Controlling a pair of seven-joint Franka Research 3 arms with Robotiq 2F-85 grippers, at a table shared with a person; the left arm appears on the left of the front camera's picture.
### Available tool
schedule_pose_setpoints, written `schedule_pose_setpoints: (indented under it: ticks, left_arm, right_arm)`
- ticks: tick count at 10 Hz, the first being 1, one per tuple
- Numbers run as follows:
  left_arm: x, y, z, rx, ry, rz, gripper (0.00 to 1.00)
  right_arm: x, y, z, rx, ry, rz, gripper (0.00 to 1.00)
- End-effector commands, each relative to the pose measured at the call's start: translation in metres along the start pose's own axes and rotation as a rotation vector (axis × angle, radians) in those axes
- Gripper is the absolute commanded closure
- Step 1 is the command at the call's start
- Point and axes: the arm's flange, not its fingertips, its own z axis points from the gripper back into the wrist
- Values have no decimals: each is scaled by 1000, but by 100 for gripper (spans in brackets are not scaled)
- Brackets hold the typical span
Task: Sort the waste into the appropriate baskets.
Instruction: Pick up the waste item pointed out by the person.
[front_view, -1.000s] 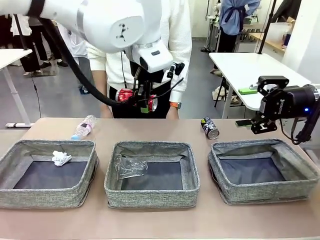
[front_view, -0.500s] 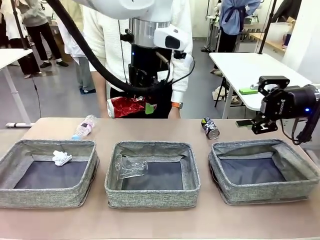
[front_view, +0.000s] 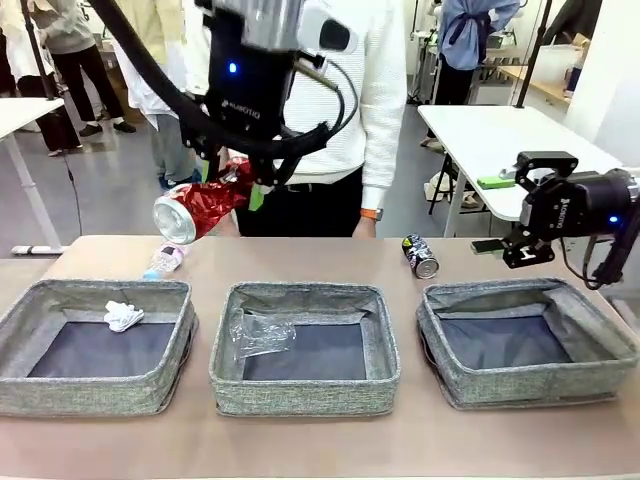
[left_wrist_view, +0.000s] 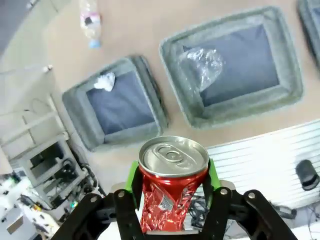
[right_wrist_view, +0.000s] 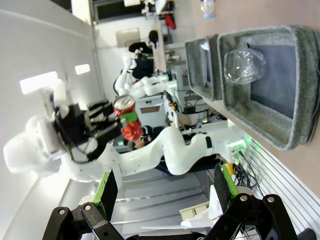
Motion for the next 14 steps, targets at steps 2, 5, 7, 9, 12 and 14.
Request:
schedule_pose_setpoints:
  ticks: [2,5,7,9,12,14]
  left_arm:
    - [0,0,0,0,0,0,42]
    - [-12,-11,17,6,-62,-25,42]
    - [-5,-17,29,-172,-11,160,42]
    - [7,3,59,-407,204,427,42]
    - [-3,22,90,-446,198,505,42]
    - [-7,28,97,-440,184,496,42]
  right_arm:
    - [0,4,3,-10,12,-14,0]
    - [0,4,3,-10,12,-14,0]
    - [0,4,3,-10,12,-14,0]
    - [0,4,3,-10,12,-14,0]
    - [0,4,3,-10,12,-14,0]
    - [0,4,3,-10,12,-14,0]
